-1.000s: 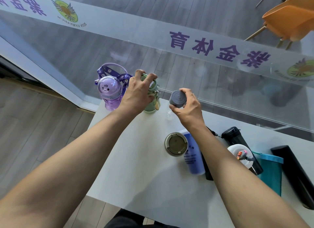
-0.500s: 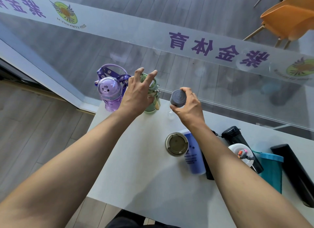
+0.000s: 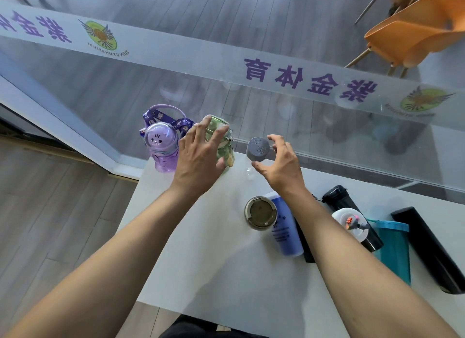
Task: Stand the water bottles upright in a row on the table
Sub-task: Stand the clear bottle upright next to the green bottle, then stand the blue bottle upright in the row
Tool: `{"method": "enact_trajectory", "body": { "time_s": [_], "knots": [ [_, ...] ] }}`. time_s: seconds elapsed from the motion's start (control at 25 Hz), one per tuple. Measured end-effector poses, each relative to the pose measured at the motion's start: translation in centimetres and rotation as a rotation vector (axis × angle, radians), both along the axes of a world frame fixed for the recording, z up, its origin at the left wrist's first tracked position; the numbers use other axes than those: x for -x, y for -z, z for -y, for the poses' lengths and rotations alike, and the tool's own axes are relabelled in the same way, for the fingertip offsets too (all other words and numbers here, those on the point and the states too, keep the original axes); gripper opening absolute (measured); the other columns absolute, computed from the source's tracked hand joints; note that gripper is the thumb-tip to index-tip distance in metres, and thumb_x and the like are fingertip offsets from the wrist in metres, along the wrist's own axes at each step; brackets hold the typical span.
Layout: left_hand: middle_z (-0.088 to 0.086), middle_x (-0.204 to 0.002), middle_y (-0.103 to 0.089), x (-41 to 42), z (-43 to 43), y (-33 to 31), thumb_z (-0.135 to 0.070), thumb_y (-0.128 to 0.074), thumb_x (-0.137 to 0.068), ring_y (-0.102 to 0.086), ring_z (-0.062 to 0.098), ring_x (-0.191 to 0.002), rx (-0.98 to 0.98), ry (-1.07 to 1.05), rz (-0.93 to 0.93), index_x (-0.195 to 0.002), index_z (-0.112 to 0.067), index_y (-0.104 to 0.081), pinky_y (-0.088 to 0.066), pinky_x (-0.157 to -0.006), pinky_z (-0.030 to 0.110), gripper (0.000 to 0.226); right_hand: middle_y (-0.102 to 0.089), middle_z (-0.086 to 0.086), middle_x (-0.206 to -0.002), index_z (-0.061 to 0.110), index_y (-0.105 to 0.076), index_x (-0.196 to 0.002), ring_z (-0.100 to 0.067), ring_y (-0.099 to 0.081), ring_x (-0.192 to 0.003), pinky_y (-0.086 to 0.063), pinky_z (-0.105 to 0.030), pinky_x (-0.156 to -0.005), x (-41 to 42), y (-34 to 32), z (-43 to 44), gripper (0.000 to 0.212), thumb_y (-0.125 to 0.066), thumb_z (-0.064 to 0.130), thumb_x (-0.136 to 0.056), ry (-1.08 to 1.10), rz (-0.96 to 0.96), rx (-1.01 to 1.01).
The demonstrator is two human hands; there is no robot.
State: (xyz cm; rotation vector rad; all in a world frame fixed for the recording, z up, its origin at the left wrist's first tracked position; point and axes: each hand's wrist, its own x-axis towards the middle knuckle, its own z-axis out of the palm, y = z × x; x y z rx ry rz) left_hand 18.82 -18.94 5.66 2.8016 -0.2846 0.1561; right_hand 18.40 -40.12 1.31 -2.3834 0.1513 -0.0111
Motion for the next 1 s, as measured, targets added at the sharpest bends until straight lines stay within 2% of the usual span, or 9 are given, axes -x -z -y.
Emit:
{"method": "enact_trajectory", "body": {
  "time_s": [0.16,0.36,0.48,0.68,0.88,1.0],
  "knots": [
    [0.011,-0.153,-0.035,2.2,0.8,-0.7,-0.025,-0.066,-0.081,-0.033,0.036,-0.137,0.014,0.054,0.038,-0.139,-0.025,-0.047,-0.032,-0.107,0.05,0.061,-0.057,-0.006,-0.126,0.022,-0.048,-0.138,-0.023,-0.058,-0.115,-0.049,-0.035,-0.092,2.0,-1.0,0.3,0.069,-0.081,0.036,-0.079,0.051,0.06,0.017],
    [0.012,-0.151,-0.039,4.3,2.6,-0.9,-0.027,-0.064,-0.082,-0.033,0.035,-0.138,0.067,0.148,0.036,-0.135,-0.024,-0.05,-0.033,-0.107,0.049,0.055,-0.056,-0.006,-0.131,0.019,-0.051,-0.14,-0.025,-0.055,-0.12,-0.045,-0.039,-0.103,5.8,-2.0,2.0,0.062,-0.073,0.034,-0.084,0.115,0.092,0.036],
    [0.012,-0.149,-0.041,5.9,4.1,-0.3,-0.027,-0.063,-0.083,-0.035,0.035,-0.137,0.076,0.22,0.014,-0.134,-0.023,-0.051,-0.034,-0.106,0.049,0.053,-0.058,-0.007,-0.13,0.016,-0.053,-0.138,-0.024,-0.055,-0.12,-0.042,-0.032,-0.103,8.3,-2.7,3.2,0.058,-0.072,0.029,-0.085,0.163,0.118,0.05],
    [0.011,-0.146,-0.045,8.6,6.9,1.3,-0.024,-0.063,-0.08,-0.039,0.035,-0.134,0.129,0.304,-0.041,-0.129,-0.023,-0.056,-0.033,-0.105,0.046,0.05,-0.06,-0.006,-0.123,0.015,-0.057,-0.134,-0.023,-0.056,-0.116,-0.043,-0.032,-0.102,12.3,-3.1,5.7,0.051,-0.07,0.027,-0.086,0.221,0.137,0.106],
    [0.01,-0.144,-0.047,10.6,8.6,2.9,-0.027,-0.066,-0.08,-0.044,0.036,-0.128,0.068,0.298,-0.094,-0.126,-0.026,-0.057,-0.039,-0.1,0.047,0.047,-0.06,-0.005,-0.117,0.016,-0.059,-0.13,-0.02,-0.058,-0.106,-0.044,-0.029,-0.097,14.2,-2.5,8.5,0.044,-0.068,0.025,-0.088,0.233,0.12,0.142],
    [0.01,-0.147,-0.042,11.0,9.5,3.6,-0.033,-0.066,-0.08,-0.042,0.035,-0.13,0.031,0.258,-0.164,-0.13,-0.028,-0.053,-0.039,-0.1,0.048,0.052,-0.061,-0.007,-0.115,0.016,-0.06,-0.129,-0.024,-0.059,-0.103,-0.046,-0.034,-0.096,13.1,-1.8,10.0,0.043,-0.067,0.024,-0.088,0.18,0.082,0.142]
  ]
}}
